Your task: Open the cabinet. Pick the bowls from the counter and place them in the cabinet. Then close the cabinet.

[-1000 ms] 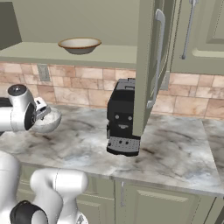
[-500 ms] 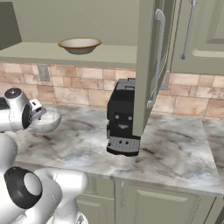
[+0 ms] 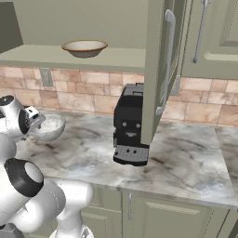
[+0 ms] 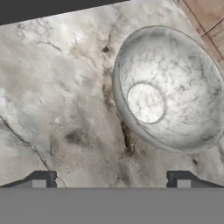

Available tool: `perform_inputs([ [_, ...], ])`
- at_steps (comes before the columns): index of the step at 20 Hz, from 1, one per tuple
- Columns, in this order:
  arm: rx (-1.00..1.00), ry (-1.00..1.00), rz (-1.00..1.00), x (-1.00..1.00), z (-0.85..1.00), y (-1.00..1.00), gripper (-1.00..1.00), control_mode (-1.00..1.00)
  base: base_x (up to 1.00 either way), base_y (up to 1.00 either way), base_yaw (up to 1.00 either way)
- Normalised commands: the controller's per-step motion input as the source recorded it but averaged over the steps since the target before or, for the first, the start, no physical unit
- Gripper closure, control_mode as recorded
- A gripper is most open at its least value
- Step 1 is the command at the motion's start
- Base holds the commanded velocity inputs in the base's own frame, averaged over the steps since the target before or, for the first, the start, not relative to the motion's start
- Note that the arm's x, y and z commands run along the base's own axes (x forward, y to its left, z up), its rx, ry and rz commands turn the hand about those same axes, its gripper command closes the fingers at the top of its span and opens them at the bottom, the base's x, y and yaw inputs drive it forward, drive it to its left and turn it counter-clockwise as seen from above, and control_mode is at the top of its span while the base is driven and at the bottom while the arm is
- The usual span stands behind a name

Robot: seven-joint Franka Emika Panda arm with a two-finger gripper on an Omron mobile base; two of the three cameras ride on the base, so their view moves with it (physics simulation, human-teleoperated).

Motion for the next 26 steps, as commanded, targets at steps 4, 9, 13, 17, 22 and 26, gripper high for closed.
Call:
perform_inputs([
  [4, -0.16, 0.00, 0.08, 0.00, -0.09, 0.00, -1.00, -1.00, 0.00, 0.00, 0.00],
  [9, -0.13, 0.00, 0.11, 0.02, -0.05, 0.00, -1.00, -1.00, 0.00, 0.00, 0.00],
  [13, -0.03, 0.00, 0.12, 0.22, 0.00, 0.00, -1.00, -1.00, 0.00, 0.00, 0.00],
  [17, 0.02, 0.00, 0.10, 0.46, -0.01, 0.00, -1.00, -1.00, 0.00, 0.00, 0.00],
  [22, 0.04, 0.00, 0.07, 0.46, -0.24, 0.00, -1.00, -1.00, 0.00, 0.00, 0.00],
  [26, 0.00, 0.00, 0.06, 0.41, -0.40, 0.00, -1.00, -1.00, 0.00, 0.00, 0.00],
])
